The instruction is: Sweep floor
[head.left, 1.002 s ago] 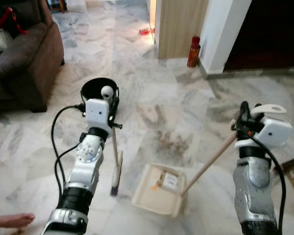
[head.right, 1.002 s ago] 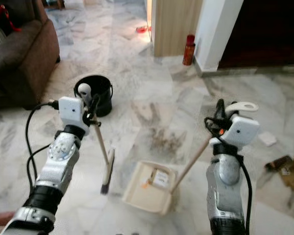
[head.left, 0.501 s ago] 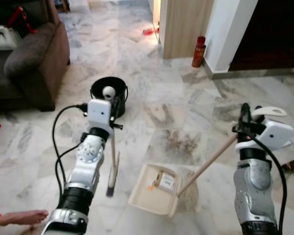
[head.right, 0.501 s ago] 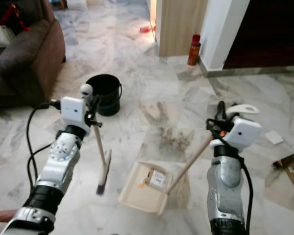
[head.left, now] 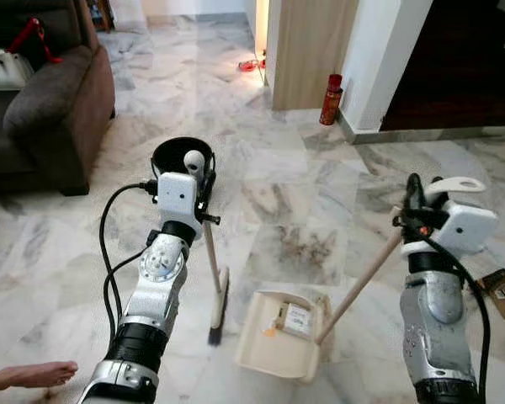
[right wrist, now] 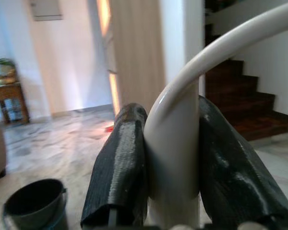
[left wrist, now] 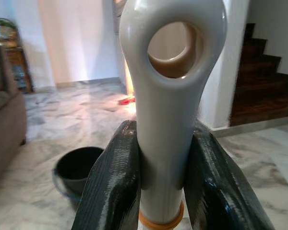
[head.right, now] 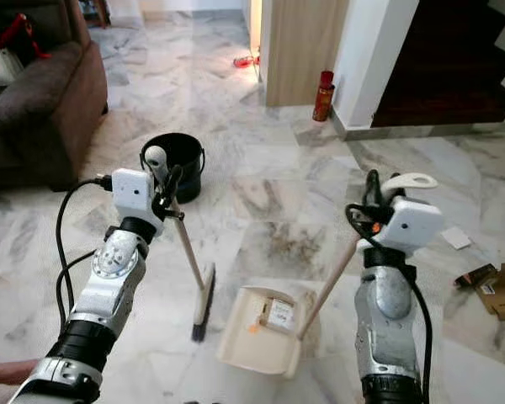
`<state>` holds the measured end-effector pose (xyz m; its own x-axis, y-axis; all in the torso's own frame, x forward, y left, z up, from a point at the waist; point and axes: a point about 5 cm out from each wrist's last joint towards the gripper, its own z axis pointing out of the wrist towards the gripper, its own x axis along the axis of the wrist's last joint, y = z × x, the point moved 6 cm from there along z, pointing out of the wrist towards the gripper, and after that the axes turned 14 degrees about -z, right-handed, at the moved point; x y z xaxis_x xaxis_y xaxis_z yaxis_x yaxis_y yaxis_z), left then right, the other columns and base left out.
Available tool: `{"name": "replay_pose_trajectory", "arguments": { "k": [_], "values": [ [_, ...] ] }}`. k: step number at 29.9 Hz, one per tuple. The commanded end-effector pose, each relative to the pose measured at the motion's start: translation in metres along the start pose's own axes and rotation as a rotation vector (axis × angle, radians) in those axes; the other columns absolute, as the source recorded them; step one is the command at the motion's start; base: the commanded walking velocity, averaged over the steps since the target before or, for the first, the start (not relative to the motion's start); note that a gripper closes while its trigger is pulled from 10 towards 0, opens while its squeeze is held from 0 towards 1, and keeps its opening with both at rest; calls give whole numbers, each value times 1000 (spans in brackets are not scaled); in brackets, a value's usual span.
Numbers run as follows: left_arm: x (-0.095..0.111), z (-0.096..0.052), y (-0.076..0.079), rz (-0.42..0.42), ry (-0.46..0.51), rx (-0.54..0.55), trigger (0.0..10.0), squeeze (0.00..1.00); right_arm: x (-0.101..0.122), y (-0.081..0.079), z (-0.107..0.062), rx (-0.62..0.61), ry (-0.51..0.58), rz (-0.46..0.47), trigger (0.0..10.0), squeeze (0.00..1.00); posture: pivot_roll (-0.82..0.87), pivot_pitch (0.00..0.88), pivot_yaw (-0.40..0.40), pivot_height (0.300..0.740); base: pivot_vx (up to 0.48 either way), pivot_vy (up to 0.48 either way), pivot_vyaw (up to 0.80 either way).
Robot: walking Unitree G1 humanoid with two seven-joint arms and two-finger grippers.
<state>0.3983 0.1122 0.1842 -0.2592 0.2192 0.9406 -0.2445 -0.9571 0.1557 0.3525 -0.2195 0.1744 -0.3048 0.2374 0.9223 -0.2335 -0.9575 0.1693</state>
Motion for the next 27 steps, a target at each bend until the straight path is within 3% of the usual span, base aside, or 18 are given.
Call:
{"name": "replay_pose_trajectory", "arguments": {
  "k": [1, 14, 18, 27],
  "values": [
    [10, 2, 0, 15, 32, -7, 10000, 0, 14, 0, 3, -2, 47, 16, 10000, 0, 73, 72, 4, 740, 0, 0, 800],
    [12, 2, -1, 17, 38, -2, 10000, 0, 14, -1, 4, 3, 52, 19, 10000, 0, 72, 50, 10, 740, 0, 0, 50],
    [12, 3, -1, 17, 38, -4, 10000, 0, 12, -8, 3, 28, 45, 9, 10000, 0, 77, 54, 8, 740, 240, 0, 753],
    [10, 2, -1, 14, 29, -7, 10000, 0, 10, -11, 0, 46, 33, 36, 10000, 0, 73, 62, 9, 740, 213, 0, 0]
  ]
}}
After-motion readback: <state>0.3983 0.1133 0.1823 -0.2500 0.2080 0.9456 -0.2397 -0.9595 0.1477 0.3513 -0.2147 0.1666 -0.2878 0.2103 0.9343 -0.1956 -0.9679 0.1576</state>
